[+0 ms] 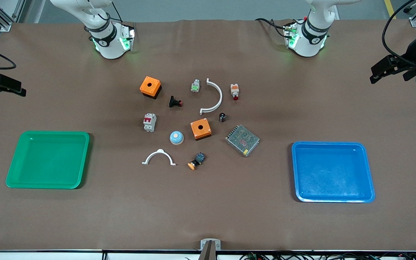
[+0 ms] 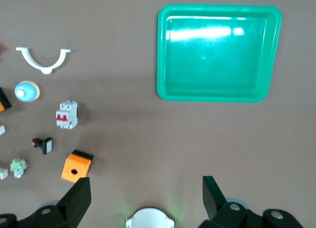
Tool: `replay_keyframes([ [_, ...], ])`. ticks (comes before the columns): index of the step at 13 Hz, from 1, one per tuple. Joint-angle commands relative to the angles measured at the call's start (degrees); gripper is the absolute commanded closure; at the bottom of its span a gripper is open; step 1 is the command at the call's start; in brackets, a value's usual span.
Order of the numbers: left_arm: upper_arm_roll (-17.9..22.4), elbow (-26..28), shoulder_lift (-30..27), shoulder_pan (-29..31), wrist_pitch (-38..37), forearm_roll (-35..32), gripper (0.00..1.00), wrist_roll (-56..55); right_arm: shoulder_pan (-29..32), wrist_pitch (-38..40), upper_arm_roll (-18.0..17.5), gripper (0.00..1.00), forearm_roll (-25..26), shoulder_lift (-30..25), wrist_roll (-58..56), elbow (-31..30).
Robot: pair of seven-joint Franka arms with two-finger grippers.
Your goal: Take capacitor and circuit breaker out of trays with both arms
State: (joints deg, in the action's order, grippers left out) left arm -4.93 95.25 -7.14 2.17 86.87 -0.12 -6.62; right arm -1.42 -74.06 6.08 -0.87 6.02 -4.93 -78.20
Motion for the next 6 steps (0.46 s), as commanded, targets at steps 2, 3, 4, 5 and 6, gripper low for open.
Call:
replay_keyframes([
  [2, 1.3, 1.7, -1.1, -3.4, 2.2, -0.8, 0.00, -0.3, 0.8, 1.5, -0.4, 0.00, 0.0, -5.2, -0.9, -4.0],
  [3, 1.2, 1.7, -1.1, -3.6, 2.3, -0.8, 0.00, -0.8, 0.8, 1.0, -0.4, 0.00, 0.0, -7.1, -0.9, -5.8],
  [4, 1.2, 1.3, -0.9, -3.5, 2.3, -0.8, 0.00, -0.8, 1.0, 0.8, -0.3, 0.00, 0.0, -7.4, -0.9, -6.3],
  [5, 1.0, -0.1, 0.6, -3.3, 2.1, -0.8, 0.00, -0.6, 1.2, 0.7, -0.3, 0.00, 0.0, -7.6, -0.9, -6.3],
  [6, 0.3, -0.7, 1.3, -3.2, 1.7, -0.8, 0.00, -0.7, 1.4, 0.5, -0.4, 0.00, 0.0, -7.7, -0.9, -6.3],
])
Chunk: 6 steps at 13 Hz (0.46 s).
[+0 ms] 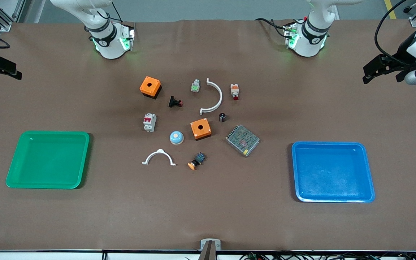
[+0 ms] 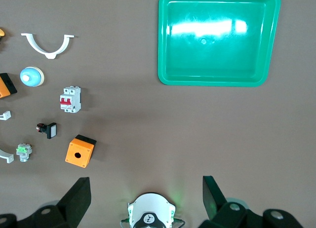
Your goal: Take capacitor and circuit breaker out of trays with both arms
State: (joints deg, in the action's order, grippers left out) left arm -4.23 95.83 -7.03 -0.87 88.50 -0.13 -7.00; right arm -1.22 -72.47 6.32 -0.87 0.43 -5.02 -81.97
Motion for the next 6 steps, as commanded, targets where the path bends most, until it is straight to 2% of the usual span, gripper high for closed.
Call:
replay_keyframes([
  [1, -1.1, -1.2, 1.3, 0.0, -0.1, -0.8, 0.00, 0.2, 1.2, -1.1, -0.6, 0.00, 0.0, -2.2, -0.8, -2.6],
  [3, -1.5, -1.3, 1.3, -0.1, -0.9, -0.9, 0.00, 0.4, 1.4, -1.6, -0.6, 0.00, 0.0, -2.5, -0.9, -3.2],
  [6, -1.5, -2.3, 2.3, -0.1, -0.9, -1.4, 0.00, 0.3, 3.2, -5.0, -0.5, 0.00, 0.0, -5.8, -1.1, -8.1],
])
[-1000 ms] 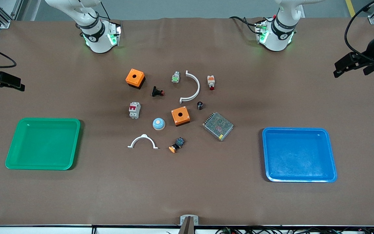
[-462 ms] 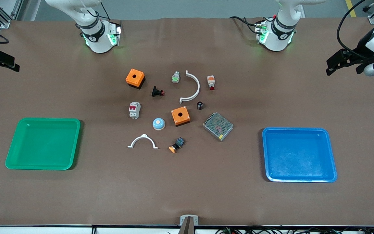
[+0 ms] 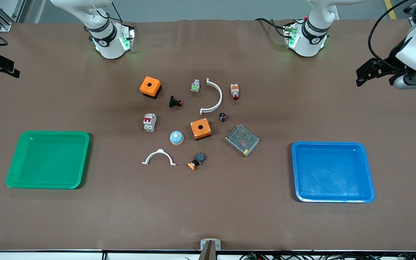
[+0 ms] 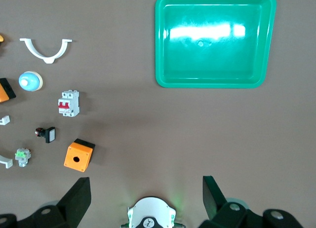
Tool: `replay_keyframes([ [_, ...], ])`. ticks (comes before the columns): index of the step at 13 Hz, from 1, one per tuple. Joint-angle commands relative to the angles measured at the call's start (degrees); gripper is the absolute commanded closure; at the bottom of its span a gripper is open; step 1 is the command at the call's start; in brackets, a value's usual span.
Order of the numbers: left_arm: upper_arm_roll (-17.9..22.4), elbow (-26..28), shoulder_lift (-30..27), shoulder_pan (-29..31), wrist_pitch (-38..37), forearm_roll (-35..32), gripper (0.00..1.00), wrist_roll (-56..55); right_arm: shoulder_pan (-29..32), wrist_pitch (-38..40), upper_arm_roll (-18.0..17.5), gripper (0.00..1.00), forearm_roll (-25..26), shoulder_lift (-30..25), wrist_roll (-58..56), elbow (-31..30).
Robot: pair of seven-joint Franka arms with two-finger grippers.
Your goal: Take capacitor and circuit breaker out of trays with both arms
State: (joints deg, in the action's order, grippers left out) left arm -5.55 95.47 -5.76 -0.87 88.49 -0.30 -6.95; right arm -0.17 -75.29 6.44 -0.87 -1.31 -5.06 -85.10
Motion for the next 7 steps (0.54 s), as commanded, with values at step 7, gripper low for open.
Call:
replay_keyframes([
  [7, 0.2, -3.4, 0.9, 0.4, -1.6, -1.1, 0.00, 0.4, 1.9, -2.6, -1.1, 0.00, 0.3, -4.2, -1.0, -5.0],
])
